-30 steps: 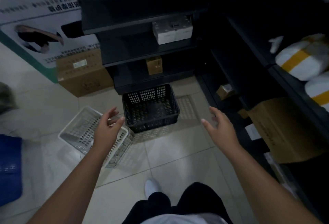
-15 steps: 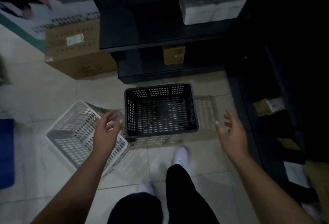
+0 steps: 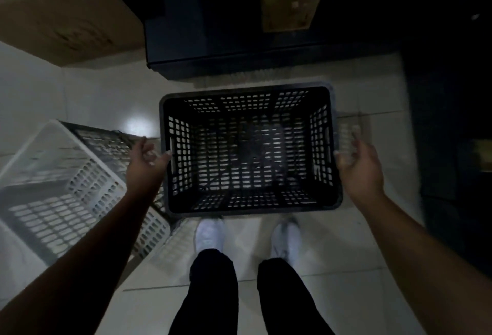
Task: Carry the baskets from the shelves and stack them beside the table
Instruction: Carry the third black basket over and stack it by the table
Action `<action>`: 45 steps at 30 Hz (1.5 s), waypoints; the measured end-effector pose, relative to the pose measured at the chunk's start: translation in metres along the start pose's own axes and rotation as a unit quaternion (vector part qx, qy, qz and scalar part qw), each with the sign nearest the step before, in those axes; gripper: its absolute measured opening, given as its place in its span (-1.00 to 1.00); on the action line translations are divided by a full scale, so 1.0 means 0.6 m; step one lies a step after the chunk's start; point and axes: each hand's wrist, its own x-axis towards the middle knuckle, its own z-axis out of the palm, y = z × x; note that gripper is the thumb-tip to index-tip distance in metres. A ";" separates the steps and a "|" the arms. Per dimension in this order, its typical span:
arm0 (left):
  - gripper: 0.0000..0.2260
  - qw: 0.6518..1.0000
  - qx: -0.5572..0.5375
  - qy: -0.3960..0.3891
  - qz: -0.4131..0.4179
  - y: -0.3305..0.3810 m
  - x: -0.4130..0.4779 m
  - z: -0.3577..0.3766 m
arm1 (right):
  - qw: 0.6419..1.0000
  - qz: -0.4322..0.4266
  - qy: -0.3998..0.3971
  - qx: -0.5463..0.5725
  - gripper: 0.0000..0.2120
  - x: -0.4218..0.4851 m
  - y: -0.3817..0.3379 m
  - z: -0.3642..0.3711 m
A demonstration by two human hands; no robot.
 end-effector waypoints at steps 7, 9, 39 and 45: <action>-0.50 0.997 0.064 -0.030 0.006 -0.075 0.100 0.096 | 0.998 -0.001 0.013 -0.058 -0.40 0.093 0.067 0.111; -0.63 0.995 0.097 -0.017 -0.003 -0.083 0.115 0.111 | 0.998 -0.008 0.009 -0.058 -0.48 0.109 0.072 0.131; -0.62 0.923 -0.027 -0.218 0.315 0.725 -0.297 -0.289 | 0.912 0.185 0.358 0.075 -0.61 -0.522 -0.142 -0.627; -0.57 0.858 -0.014 -0.321 0.401 0.854 -0.529 -0.315 | 0.863 0.234 0.434 0.113 -0.70 -0.807 -0.106 -0.701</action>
